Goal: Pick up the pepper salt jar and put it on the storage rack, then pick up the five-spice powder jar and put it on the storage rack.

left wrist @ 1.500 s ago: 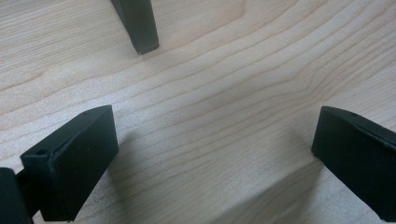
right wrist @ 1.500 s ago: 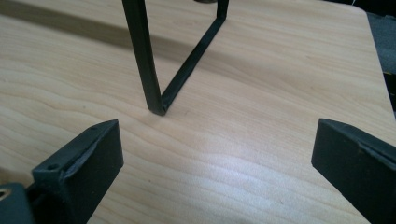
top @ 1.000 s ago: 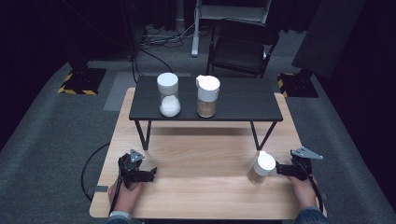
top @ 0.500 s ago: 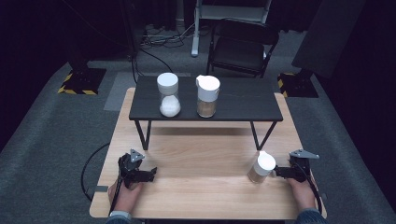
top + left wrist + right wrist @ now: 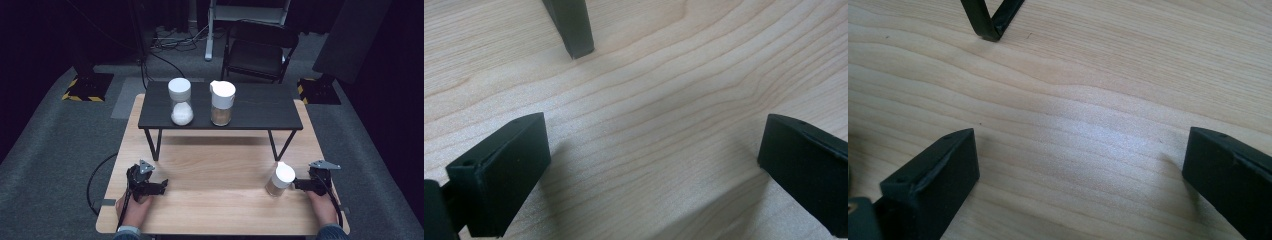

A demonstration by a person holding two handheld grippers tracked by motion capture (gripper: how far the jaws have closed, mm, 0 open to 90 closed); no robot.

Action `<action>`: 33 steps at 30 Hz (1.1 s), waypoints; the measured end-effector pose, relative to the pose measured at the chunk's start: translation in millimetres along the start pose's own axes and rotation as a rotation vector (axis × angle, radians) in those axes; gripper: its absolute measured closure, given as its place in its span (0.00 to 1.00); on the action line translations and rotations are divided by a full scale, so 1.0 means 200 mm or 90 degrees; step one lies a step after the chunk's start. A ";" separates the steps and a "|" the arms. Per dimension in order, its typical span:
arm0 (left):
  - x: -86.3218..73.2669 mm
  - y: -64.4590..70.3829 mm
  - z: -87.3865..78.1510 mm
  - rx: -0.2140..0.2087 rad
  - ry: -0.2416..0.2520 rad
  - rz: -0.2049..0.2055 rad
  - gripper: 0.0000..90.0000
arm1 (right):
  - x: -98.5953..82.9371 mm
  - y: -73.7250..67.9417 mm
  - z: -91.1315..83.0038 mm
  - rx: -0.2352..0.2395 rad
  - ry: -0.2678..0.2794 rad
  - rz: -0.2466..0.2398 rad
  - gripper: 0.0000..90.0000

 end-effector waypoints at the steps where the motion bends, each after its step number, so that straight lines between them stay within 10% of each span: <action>1: 0.00 0.00 0.00 0.000 0.000 0.000 0.00 | 0.00 0.00 0.00 0.000 0.000 0.000 0.01; 33: 0.00 0.00 0.00 -0.001 0.000 -0.001 0.00 | -0.05 0.02 -0.03 0.013 0.033 0.024 0.01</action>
Point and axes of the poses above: each handheld gripper's, and its own axes: z roughly forward along the jaws, x roughly out of its top, y roughly to its right, the point moved 3 cm from there along z, roughly forward along the jaws, and after that the axes turned 13 degrees about -y, right-handed, at the moved point
